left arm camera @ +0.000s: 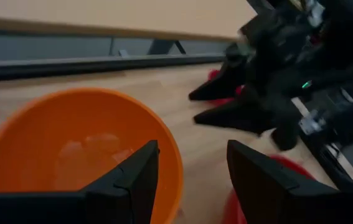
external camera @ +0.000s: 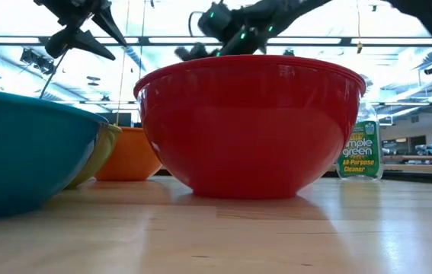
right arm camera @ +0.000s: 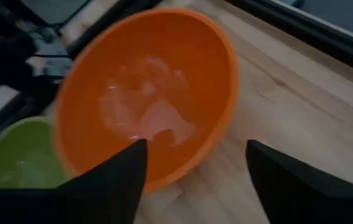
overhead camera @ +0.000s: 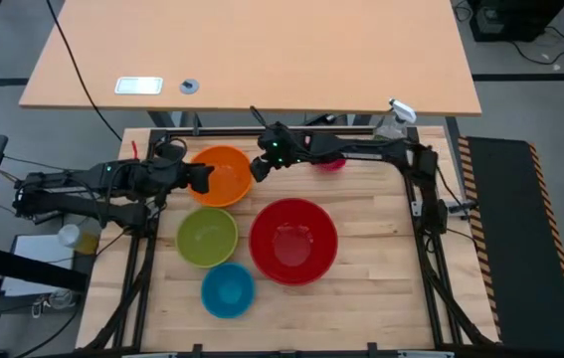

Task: Nest bowls inside each other by size order
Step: Stack the orange bowl on top of the red bowl

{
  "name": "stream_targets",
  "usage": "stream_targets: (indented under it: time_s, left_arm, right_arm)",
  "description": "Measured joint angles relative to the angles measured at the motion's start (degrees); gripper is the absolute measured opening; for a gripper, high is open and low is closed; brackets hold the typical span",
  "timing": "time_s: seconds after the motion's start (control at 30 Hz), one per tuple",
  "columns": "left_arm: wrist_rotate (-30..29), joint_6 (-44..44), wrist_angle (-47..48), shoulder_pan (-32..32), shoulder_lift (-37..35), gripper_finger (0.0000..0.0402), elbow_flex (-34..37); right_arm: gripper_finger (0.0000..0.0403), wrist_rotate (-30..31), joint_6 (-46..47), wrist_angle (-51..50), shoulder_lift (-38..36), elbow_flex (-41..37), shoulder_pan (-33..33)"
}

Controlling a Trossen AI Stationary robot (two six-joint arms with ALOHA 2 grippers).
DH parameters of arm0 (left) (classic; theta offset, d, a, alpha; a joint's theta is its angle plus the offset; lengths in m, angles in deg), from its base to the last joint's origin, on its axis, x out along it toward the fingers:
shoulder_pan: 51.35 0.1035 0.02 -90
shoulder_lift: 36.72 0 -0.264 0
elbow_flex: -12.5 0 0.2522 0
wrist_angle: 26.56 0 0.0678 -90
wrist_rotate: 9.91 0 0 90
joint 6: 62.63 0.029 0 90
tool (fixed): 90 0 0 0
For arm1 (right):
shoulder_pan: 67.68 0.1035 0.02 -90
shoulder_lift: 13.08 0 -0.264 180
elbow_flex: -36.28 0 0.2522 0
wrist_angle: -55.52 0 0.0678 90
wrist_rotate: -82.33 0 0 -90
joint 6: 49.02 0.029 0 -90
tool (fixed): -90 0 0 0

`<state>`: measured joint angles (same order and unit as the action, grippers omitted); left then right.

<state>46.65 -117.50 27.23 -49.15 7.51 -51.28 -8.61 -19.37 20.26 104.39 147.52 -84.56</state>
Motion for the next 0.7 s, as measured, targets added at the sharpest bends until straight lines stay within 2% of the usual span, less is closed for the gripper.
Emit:
stream_targets:
  time_s: [0.1,0.2,0.43,0.7]
  left_arm:
    - [-0.6,0.0,0.0,0.0,0.0,0.0192,0.0]
    - [-0.6,0.0,0.0,0.0,0.0,0.0192,0.0]
    - [-0.8,0.2,1.0,0.0,0.0,0.0192,0.0]
    - [-0.9,0.2,2.4,0.0,0.0,0.0192,0.0]
  right_arm:
    - [0.0308,0.0,0.0,0.4,3.5,1.6,-0.6]
    - [0.0307,0.3,0.1,3.2,6.6,2.6,-0.6]
    - [0.0257,2.9,1.7,4.1,12.0,6.7,0.2]
    - [0.0205,5.0,4.2,4.3,15.4,7.6,1.3]
